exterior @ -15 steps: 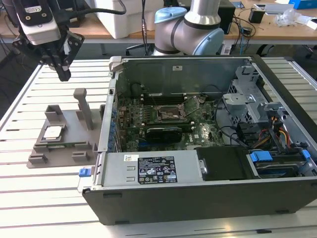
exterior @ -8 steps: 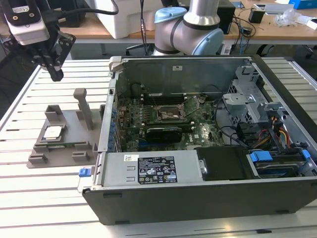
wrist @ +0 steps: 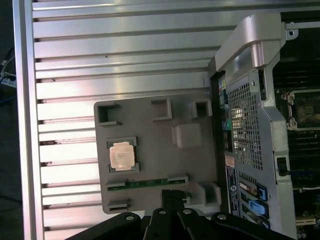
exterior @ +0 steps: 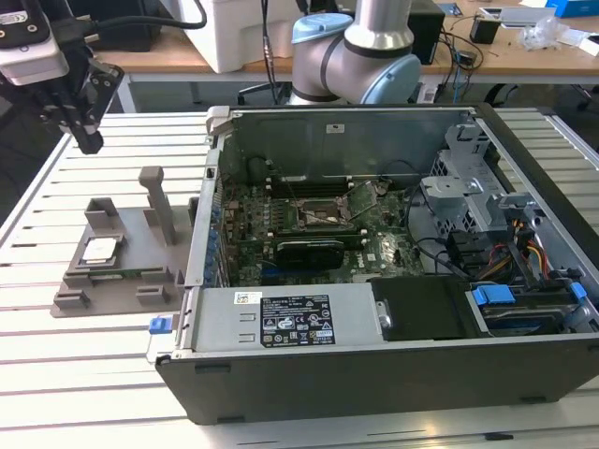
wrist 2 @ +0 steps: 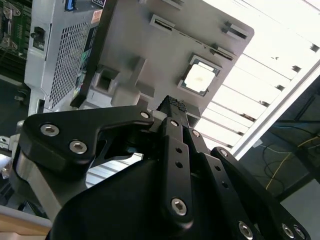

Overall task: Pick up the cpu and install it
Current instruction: 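Reach for the cpu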

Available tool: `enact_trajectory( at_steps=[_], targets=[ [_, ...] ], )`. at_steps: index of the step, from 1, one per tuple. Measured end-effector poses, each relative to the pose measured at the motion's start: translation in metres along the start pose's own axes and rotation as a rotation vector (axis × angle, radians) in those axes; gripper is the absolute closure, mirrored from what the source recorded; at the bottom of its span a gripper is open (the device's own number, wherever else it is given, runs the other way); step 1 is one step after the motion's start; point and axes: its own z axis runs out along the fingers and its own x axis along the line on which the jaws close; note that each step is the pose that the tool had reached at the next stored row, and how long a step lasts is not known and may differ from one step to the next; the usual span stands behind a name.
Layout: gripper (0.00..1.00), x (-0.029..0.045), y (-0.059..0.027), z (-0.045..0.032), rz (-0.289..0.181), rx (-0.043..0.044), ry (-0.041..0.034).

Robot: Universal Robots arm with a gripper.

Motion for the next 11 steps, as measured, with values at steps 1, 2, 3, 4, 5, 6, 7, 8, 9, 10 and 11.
enact_trajectory(
  at_steps=[1, 2, 3, 4, 5, 6, 7, 8, 9, 10, 11],
  targets=[
    [0.89, 0.0020, -0.0002, -0.0001, 0.000, 0.0000, 0.0000],
    [0.89, 0.0039, -0.0003, -0.0001, 0.000, 0.0000, 0.0000],
    [0.89, 0.0054, -0.0004, -0.0002, 0.000, 0.0000, 0.0000],
    [0.89, 0.0088, -0.0006, -0.0002, 0.000, 0.0000, -0.0001],
    [0.89, 0.0112, -0.0008, -0.0003, 0.000, 0.0000, 0.0000],
    [0.89, 0.0132, -0.0010, -0.0003, 0.000, 0.0000, -0.0001],
    [0.89, 0.0146, -0.0011, -0.0004, 0.000, 0.0000, 0.0000],
    [0.89, 0.0172, -0.0013, -0.0004, 0.000, 0.0000, 0.0000],
    [0.89, 0.0189, -0.0014, -0.0005, 0.000, 0.0000, -0.0001],
    [0.89, 0.0210, -0.0015, -0.0006, 0.000, 0.0000, 0.0000],
    [0.89, 0.0233, -0.0017, -0.0006, 0.000, 0.0001, 0.0000]
  ],
)
